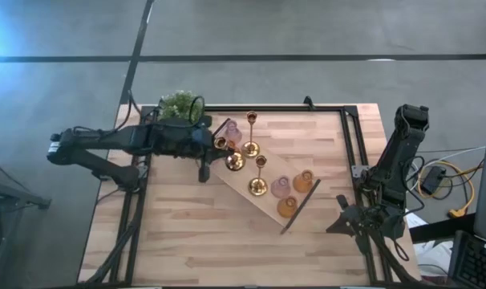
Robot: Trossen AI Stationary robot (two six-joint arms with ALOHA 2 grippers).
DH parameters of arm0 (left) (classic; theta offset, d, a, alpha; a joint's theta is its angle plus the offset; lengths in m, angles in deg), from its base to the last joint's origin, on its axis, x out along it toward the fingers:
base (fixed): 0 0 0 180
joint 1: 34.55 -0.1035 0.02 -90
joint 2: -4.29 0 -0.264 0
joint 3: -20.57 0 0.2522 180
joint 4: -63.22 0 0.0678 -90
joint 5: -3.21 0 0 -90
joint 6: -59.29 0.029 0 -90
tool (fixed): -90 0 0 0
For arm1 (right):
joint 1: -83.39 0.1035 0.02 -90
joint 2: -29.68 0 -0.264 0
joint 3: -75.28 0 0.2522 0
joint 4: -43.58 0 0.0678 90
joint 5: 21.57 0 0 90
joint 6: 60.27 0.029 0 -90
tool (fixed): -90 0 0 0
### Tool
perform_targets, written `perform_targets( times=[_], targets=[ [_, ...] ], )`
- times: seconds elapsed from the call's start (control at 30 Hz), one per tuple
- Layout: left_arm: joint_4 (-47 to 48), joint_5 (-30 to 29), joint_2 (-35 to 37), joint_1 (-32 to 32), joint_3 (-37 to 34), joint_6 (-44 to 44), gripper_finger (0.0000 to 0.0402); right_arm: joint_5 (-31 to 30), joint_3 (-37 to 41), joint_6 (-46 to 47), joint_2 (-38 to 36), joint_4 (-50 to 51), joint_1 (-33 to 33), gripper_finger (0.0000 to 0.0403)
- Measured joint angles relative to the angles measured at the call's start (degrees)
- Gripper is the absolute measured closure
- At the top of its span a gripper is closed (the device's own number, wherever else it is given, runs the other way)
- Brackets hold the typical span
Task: Pick & Place candle stick holders
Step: Put the gold candle holder on the shelf
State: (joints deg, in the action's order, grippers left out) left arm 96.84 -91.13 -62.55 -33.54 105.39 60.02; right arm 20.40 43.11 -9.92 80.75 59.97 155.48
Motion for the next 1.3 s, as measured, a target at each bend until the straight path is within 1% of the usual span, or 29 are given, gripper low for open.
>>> perform_targets(
  times=[0.17,0.4,0.57,0.77,1.3],
  targets=[
    [-2.0,5.4,-1.9,-3.5,0.1,0.7,0.0383,0.0,0.0,0.0,0.0,0.0,0.0,0.0394],
    [-2.8,9.4,-4.8,-7.4,0.7,0.9,0.0383,0.0,0.0,0.0,0.0,0.0,0.0,0.0394],
    [-2.9,12.7,-7.9,-8.2,2.4,1.2,0.0383,0.0,0.0,0.0,0.0,0.0,0.0,0.0394],
    [-3.7,14.2,-10.5,-8.4,3.4,2.6,0.0383,0.0,0.0,0.0,0.0,0.0,0.0,0.0394],
    [-5.4,17.0,-15.7,-9.6,3.4,4.0,0.0383,0.0,0.0,0.0,0.0,0.0,0.0,0.0394]
  ],
)
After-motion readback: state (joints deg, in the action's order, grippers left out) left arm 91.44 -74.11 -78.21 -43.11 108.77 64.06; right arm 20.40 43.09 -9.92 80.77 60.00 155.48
